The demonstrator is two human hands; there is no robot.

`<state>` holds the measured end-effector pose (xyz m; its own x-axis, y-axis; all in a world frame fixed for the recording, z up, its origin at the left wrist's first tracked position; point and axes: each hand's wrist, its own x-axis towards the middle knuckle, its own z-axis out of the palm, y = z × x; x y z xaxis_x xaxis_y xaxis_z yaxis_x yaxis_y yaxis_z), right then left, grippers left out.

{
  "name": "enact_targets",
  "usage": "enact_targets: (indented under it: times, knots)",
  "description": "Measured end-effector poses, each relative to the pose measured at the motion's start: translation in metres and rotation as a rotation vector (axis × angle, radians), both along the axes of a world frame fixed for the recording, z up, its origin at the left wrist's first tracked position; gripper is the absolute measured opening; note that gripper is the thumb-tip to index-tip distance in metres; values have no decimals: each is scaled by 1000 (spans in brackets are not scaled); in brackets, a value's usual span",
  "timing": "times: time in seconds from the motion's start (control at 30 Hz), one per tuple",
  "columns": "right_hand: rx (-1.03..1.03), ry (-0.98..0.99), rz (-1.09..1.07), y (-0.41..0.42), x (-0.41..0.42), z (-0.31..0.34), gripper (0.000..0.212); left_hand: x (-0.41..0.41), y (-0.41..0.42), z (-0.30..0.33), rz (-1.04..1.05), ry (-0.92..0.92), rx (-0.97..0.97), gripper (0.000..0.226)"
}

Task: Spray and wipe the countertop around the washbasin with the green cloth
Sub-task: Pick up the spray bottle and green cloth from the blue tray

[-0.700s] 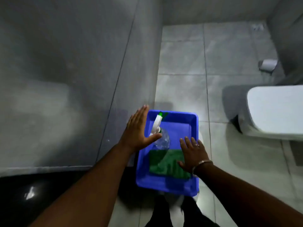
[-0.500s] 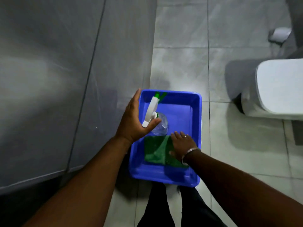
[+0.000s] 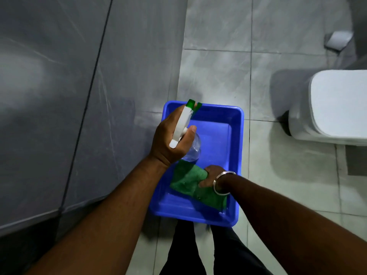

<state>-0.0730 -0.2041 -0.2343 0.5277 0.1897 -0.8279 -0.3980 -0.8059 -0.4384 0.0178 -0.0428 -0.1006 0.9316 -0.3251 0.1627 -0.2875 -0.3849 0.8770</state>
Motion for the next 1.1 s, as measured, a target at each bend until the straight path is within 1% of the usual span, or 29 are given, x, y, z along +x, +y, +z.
enact_targets:
  times: [0.1, 0.17, 0.23, 0.3, 0.4, 0.47, 0.53, 0.6, 0.67, 0.73, 0.8, 0.83, 0.87, 0.93, 0.97, 1.0, 1.07, 1.1]
  knots:
    - [121, -7, -275, -21, -6, 27, 13, 3, -4, 0, 57, 69, -80, 43]
    - [187, -18, -465, -35, -11, 49, 8, 5, -8, 2, 92, 118, -137, 41]
    - [265, -15, -649, -47, -16, 70, 15, 8, -12, 6, 114, 153, -186, 44]
    - [323, -37, -827, -58, -20, 92, 18, 11, -15, 13, 95, 159, -214, 46]
    - [419, -65, -1081, -74, -23, 123, 34, 13, -18, 27, 48, 148, -218, 42]
    - [509, -48, -1282, -85, -21, 141, 28, 12, -18, 39, 20, 138, -245, 38]
    - [624, -36, -1415, -92, -14, 160, 27, 11, -19, 53, -11, 153, -288, 35]
    - [728, -72, -1477, -95, -2, 177, 32, 10, -19, 67, -43, 188, -336, 35]
    - [803, -123, -1488, -93, 16, 196, 36, 9, -16, 76, -131, 222, -333, 38]
    - [819, -195, -1489, -91, 38, 213, 38, 9, -15, 82, -222, 288, -327, 39]
    - [791, -274, -1490, -91, 61, 228, 40, 10, -19, 91, -256, 360, -334, 36]
    - [775, -300, -1475, -92, 72, 236, 38, 9, -22, 94, -252, 381, -327, 33]
    - [767, -322, -1449, -94, 81, 244, 32, 10, -26, 97, -241, 390, -309, 31]
    - [752, -362, -1394, -98, 94, 254, 13, 10, -33, 102, -216, 417, -268, 27]
    - [742, -390, -1367, -102, 97, 258, 11, 9, -36, 104, -204, 436, -250, 25]
    - [732, -412, -1342, -106, 99, 261, 18, 9, -39, 106, -187, 446, -232, 23]
    - [733, -426, -1315, -114, 101, 263, 41, 9, -42, 109, -149, 448, -185, 15]
    - [754, -426, -1313, -117, 101, 264, 47, 8, -44, 110, -137, 454, -171, 13]
